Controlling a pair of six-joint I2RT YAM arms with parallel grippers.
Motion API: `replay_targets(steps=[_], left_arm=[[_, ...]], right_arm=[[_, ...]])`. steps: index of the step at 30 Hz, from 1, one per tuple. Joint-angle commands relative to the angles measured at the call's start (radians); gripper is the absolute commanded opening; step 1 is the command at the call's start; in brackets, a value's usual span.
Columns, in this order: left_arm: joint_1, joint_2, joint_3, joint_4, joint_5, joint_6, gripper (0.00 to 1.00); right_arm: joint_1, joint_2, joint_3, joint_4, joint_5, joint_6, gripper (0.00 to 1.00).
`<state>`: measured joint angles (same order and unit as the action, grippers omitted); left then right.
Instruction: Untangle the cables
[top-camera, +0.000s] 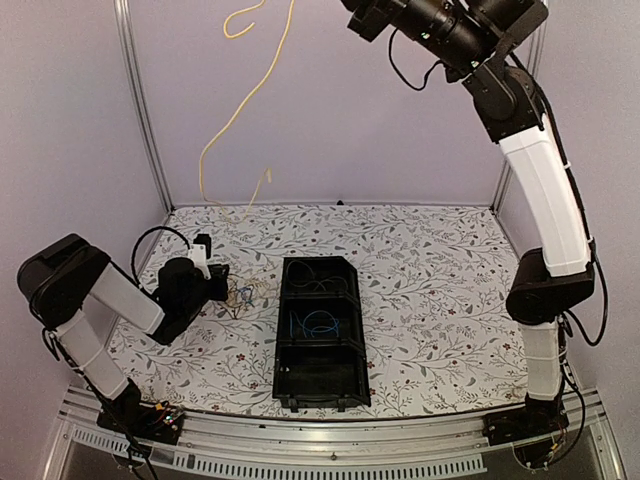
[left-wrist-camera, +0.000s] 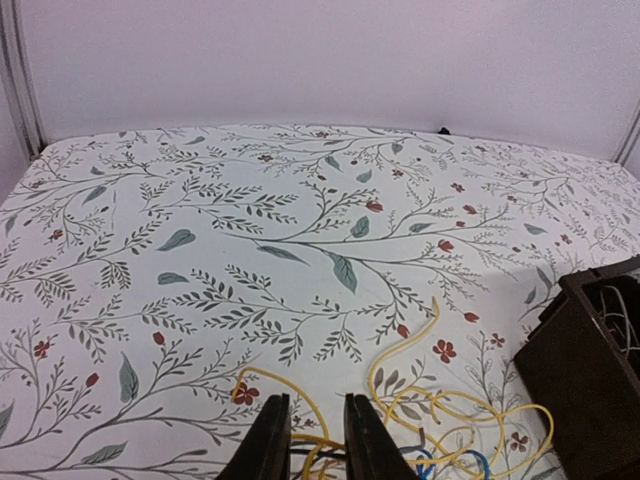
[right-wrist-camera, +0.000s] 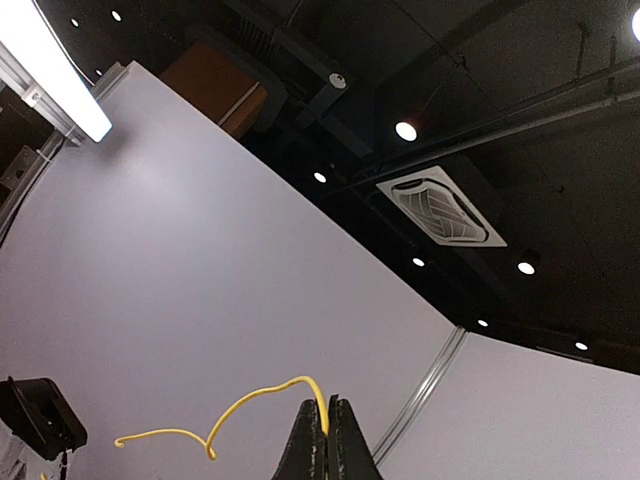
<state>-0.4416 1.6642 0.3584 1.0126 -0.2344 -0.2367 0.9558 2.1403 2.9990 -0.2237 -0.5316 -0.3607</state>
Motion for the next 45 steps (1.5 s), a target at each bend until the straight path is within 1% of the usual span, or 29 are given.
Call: replay_targets(steps=[1,4,6,8,11,15,17,19,23,26,31,40,45], left_arm=[[0.017,0.032,0.034,-0.033,-0.015,-0.033,0.22],[0.017,0.040,0.038,-0.044,-0.024,-0.052,0.21],[0.017,0.033,0.037,-0.043,-0.007,-0.055,0.22],[0.018,0.017,0.036,-0.043,0.019,-0.054,0.27],[0.017,-0.038,0.047,-0.089,0.049,-0.067,0.38],[0.017,-0.120,0.118,-0.293,0.013,-0.124,0.52],[0.017,-0.158,0.153,-0.386,-0.001,-0.134,0.56],[0.017,-0.203,0.173,-0.444,-0.008,-0.130,0.60],[0.026,-0.300,0.234,-0.606,-0.059,-0.142,0.67],[0.033,-0.338,0.277,-0.686,-0.063,-0.142,0.72],[0.040,-0.353,0.351,-0.822,-0.064,-0.148,0.74],[0.051,-0.391,0.313,-0.827,-0.098,-0.145,0.73],[0.058,-0.391,0.313,-0.824,-0.103,-0.143,0.73]], right_arm=[[0.006,-0.038,0.005,0.031,0.109,-0.130,0.00],[0.006,-0.067,0.001,0.022,0.146,-0.182,0.00],[0.006,-0.085,-0.017,-0.034,0.172,-0.210,0.00],[0.005,-0.098,-0.041,-0.104,0.177,-0.220,0.00],[0.003,-0.130,-0.120,-0.191,0.171,-0.220,0.00],[-0.002,-0.192,-0.281,-0.272,0.161,-0.194,0.00],[-0.003,-0.224,-0.345,-0.320,0.159,-0.192,0.00],[-0.004,-0.243,-0.398,-0.366,0.144,-0.188,0.00],[-0.003,-0.288,-0.505,-0.425,0.095,-0.181,0.00],[-0.005,-0.310,-0.586,-0.463,0.054,-0.183,0.00],[-0.003,-0.337,-0.689,-0.505,-0.018,-0.187,0.00],[0.004,-0.398,-0.801,-0.538,-0.090,-0.166,0.00],[0.011,-0.402,-0.842,-0.547,-0.120,-0.155,0.00]])
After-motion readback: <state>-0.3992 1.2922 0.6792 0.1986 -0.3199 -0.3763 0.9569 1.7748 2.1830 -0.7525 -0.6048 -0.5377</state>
